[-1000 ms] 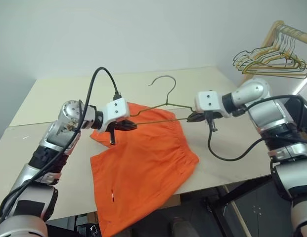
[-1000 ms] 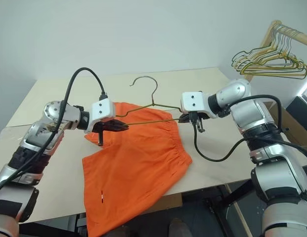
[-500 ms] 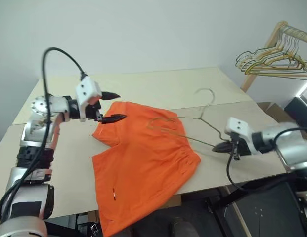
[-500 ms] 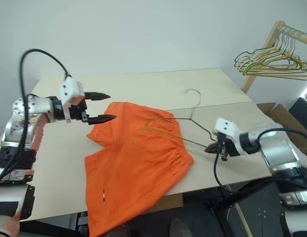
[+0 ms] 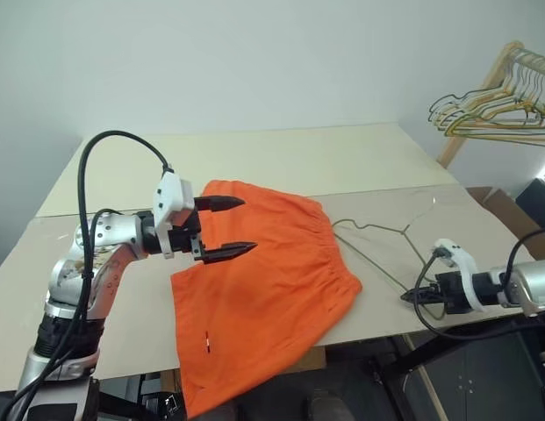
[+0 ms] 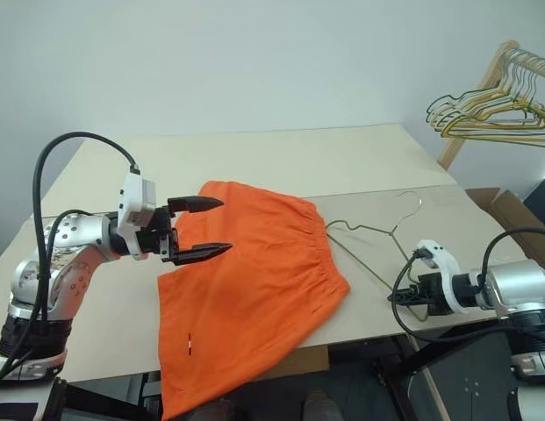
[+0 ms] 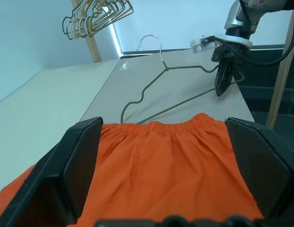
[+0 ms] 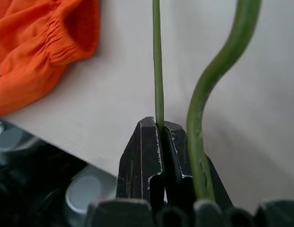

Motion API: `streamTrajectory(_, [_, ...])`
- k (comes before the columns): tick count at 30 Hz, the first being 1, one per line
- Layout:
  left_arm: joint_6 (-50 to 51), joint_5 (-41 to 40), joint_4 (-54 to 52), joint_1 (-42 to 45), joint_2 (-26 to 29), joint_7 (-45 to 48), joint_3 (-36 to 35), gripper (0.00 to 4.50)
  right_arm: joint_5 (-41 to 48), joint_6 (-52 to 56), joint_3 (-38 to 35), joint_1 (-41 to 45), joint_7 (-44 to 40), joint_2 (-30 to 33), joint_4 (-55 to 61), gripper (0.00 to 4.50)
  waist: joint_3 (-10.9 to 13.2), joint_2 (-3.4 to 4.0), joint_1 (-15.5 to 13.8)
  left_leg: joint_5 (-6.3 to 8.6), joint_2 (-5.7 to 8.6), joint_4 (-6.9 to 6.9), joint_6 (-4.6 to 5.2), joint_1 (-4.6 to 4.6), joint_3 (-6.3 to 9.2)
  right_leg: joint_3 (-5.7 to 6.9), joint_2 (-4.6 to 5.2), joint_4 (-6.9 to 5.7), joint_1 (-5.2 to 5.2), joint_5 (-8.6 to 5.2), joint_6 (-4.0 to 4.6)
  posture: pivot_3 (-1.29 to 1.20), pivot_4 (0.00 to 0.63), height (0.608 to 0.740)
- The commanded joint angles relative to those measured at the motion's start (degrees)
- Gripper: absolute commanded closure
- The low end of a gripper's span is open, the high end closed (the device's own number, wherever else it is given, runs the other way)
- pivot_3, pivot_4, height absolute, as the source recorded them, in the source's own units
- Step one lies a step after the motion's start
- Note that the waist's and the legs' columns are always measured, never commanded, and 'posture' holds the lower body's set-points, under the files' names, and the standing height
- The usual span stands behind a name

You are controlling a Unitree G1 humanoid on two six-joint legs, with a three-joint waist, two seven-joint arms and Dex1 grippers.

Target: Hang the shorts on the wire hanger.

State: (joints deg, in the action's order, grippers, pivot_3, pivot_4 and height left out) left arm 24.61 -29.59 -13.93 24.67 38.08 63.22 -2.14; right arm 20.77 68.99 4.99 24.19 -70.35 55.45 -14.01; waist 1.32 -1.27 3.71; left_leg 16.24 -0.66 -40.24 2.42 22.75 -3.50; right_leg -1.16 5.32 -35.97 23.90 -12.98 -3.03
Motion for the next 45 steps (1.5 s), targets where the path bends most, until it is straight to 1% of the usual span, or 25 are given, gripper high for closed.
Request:
streamTrajectory(1, [0.56, -1.06, -2.33, 0.66, 0.11, -0.86, -0.13, 0.02, 3.12, 1.09, -0.05, 1.52, -3.33, 2.47, 0.29, 4.5, 0.0, 0.0, -0.07, 0.0, 0.0, 0.0, 0.0, 0.0, 0.0, 0.0, 0.0, 0.0, -0.01, 0.0, 0.0, -0.05, 0.0, 0.74])
streamTrajectory(7, [1.06, -1.32, -3.41, -0.25, 0.3, -1.4, -0.29, 0.02, 4.62, 0.59, -1.9, 2.42, -2.21, 2.71, -3.88, 4.5, 0.0, 0.0, -0.46, 0.0, 0.0, -0.02, 0.01, -0.02, -0.02, 0.0, -0.01, 0.1, -0.02, 0.0, 0.0, -0.05, 0.0, 0.74])
streamTrajectory(10, [1.1, -1.26, -3.78, -0.62, 0.53, -1.39, -0.31, 0.02, 6.61, 0.85, -2.55, 1.46, -3.9, 3.34, -1.79, 4.5, 0.0, 0.0, -0.6, 0.0, -0.02, -0.01, 0.01, -0.02, -0.02, -0.01, -0.03, 0.09, -0.01, 0.0, 0.0, -0.05, 0.0, 0.74])
streamTrajectory(18, [1.4, -1.17, -3.92, -0.24, 0.7, -1.36, -0.33, 0.02, 10.06, -0.21, -0.87, -2.67, -9.16, 7.77, 1.86, 4.5, -0.01, 0.0, -1.83, 0.01, -0.02, -0.06, 0.02, -0.01, -0.01, 0.01, -0.03, 0.13, -0.03, 0.0, 0.0, -0.04, 0.0, 0.74])
streamTrajectory(21, [1.25, -1.02, -3.95, -0.36, 0.71, -1.32, -0.18, 0.02, 9.7, -0.78, 0.99, -2.2, -9.93, 7.71, 1.66, 4.5, -0.01, -0.01, -1.84, 0.01, -0.02, -0.1, 0.02, -0.03, -0.03, 0.0, -0.03, 0.13, -0.03, 0.0, 0.0, -0.04, 0.0, 0.74])
streamTrajectory(28, [0.58, -0.08, -3.27, 0.32, 0.72, -1.15, 0.8, 0.02, 6.95, -0.71, 5.7, 6.42, -7.17, -0.62, -6.5, 4.5, -0.03, -0.03, -1.19, 0.01, -0.05, -0.06, 0.01, -0.14, -0.04, -0.02, -0.1, 0.14, -0.09, 0.0, 0.01, -0.04, 0.0, 0.74])
streamTrajectory(31, [0.24, 0.48, -3.28, 0.41, 1.09, -1.2, 1.01, 0.02, 4.7, -1.55, 10.31, 8.99, -8.49, -2.9, -10.1, 4.5, -0.04, -0.02, -1.48, 0.0, -0.04, -0.04, 0.0, -0.13, -0.03, -0.01, -0.09, 0.11, -0.1, 0.0, 0.01, -0.02, 0.0, 0.74])
streamTrajectory(36, [0.44, 0.5, -3.91, -0.24, 1.96, -1.45, 0.45, 0.02, 2.39, -4.14, 15.57, 11.31, -13.88, -2.52, -13.76, 4.5, -0.04, -0.01, -2.26, 0.01, 0.0, -0.07, 0.02, -0.11, -0.03, 0.04, -0.04, 0.12, -0.19, 0.02, -0.01, 0.0, 0.0, 0.74])
streamTrajectory(40, [0.19, 0.51, -4.19, -0.65, 2.53, -1.52, 0.32, 0.02, 1.67, -6.0, 18.79, 11.33, -20.63, 0.94, -12.97, 4.5, -0.04, -0.01, -2.93, 0.02, -0.02, -0.08, 0.02, -0.2, -0.02, 0.05, -0.06, 0.14, -0.25, 0.01, -0.01, 0.02, 0.0, 0.74])
streamTrajectory(41, [0.24, 0.42, -4.31, -0.73, 2.63, -1.55, 0.26, 0.02, 2.63, -6.54, 19.79, 10.73, -21.55, 2.37, -11.45, 4.5, -0.04, -0.01, -3.07, 0.02, -0.02, -0.08, 0.02, -0.21, -0.02, 0.05, -0.06, 0.13, -0.25, 0.01, -0.01, 0.02, 0.0, 0.74])
streamTrajectory(43, [0.17, 0.3, -4.26, -0.87, 2.82, -1.47, 0.19, 0.02, 3.43, -7.25, 21.51, 10.25, -22.15, 3.6, -9.09, 4.5, -0.05, 0.0, -3.36, 0.02, -0.02, -0.08, 0.03, -0.2, -0.01, 0.09, -0.05, 0.13, -0.25, 0.01, -0.01, 0.03, 0.0, 0.74])
streamTrajectory(45, [-0.11, 0.47, -4.19, -1.07, 2.8, -1.48, 0.42, 0.02, 1.93, -6.9, 21.87, 12.03, -21.02, 1.35, -11.34, 4.5, -0.05, -0.02, -3.41, 0.02, -0.05, -0.08, 0.02, -0.27, 0.0, 0.12, -0.06, 0.15, -0.35, 0.01, -0.01, 0.02, 0.0, 0.74])
